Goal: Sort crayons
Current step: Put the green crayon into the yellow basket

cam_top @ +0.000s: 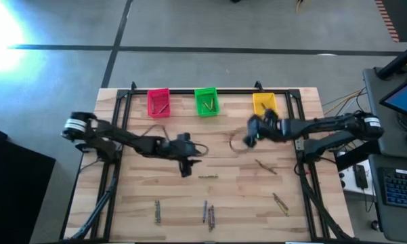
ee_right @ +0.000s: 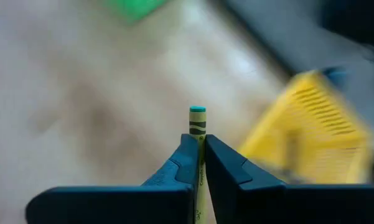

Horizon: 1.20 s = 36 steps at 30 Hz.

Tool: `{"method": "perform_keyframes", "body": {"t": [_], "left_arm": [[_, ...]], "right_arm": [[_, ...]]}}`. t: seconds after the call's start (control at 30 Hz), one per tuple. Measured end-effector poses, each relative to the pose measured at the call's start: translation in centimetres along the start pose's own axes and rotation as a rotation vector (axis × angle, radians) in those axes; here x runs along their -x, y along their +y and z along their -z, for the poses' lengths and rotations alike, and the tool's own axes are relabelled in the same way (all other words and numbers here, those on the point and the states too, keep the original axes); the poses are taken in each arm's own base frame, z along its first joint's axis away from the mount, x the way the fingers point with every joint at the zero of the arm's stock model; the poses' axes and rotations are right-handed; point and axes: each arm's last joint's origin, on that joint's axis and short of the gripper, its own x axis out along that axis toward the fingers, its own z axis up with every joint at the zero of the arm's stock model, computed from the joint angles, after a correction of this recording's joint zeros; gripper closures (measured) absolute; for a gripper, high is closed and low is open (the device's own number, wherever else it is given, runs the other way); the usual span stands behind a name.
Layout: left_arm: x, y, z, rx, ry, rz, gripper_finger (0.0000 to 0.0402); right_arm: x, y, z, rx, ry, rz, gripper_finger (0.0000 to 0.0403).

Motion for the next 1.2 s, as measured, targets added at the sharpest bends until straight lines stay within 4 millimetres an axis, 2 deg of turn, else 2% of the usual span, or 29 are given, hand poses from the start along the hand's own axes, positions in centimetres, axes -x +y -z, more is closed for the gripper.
{"method": "perform_keyframes", "body": {"t": [0.1,0.17,0.27,0.37,0.47,0.83,1.2], "left_arm": [[1.6,0.6,0.0,0.045,-0.078,-0.001,0.0249],[2.4,0.8,0.1,0.073,-0.096,-0.005,0.0249],[3.3,1.0,0.1,0.098,-0.114,-0.034,0.0249],[3.7,1.0,0.1,0.111,-0.112,-0.035,0.0249],[3.8,1.0,0.2,0.113,-0.101,-0.035,0.0249],[1.3,0.7,0.8,0.127,-0.027,-0.046,0.0249],[-0.8,0.3,-0.2,0.098,0.069,-0.062,0.0249]], "right_arm": [[-1.0,-3.7,-2.5,-0.121,-0.008,0.119,0.0390],[-1.8,-6.2,-3.3,-0.202,0.002,0.196,0.0389],[-2.6,-9.1,-3.5,-0.187,0.043,0.260,0.0381],[-3.2,-10.6,-3.1,-0.198,0.085,0.223,0.0376],[-3.5,-10.7,-3.0,-0.210,0.092,0.133,0.0375],[-3.4,-10.8,-3.4,-0.164,0.074,0.126,0.0374],[-3.4,-10.5,-3.2,-0.148,0.089,0.047,0.0374]]}}
